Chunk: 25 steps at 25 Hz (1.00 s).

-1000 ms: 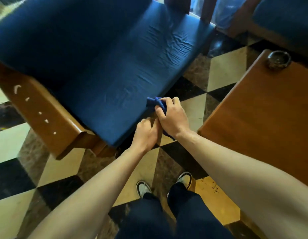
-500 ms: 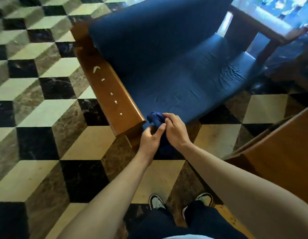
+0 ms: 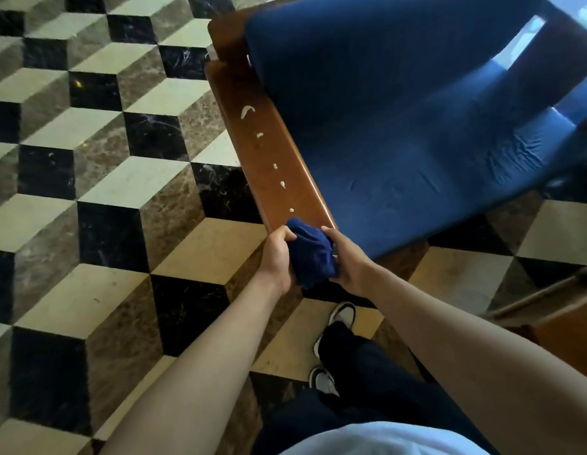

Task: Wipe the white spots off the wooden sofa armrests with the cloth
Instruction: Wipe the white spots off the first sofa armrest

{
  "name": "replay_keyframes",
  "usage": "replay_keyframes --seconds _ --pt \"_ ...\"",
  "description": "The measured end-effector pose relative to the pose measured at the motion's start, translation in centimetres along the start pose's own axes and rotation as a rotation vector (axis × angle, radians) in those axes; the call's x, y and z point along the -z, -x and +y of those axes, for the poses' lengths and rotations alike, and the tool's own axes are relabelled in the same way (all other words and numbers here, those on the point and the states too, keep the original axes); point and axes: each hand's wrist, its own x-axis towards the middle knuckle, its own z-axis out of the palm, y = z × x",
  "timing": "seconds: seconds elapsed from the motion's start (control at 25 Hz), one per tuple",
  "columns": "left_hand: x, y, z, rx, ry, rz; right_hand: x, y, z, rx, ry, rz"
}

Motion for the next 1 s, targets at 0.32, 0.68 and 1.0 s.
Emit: replay_keyframes --seconds 0.32,0.68,1.0 --pt "-0.1 -9.7 1.3 -0.169 -0.787 0.089 2.2 -8.8 -2.4 0.353 0.149 0.28" --pt "-1.6 -16.3 1.5 -0.309 -1.312 0.032 3.1 -15.8 -4.5 0.311 0.242 0.687" --pt "8.3 -21.1 7.0 -0.303 -1.444 0.093 -4.7 -20.1 -0.3 0.128 0.745 0.755"
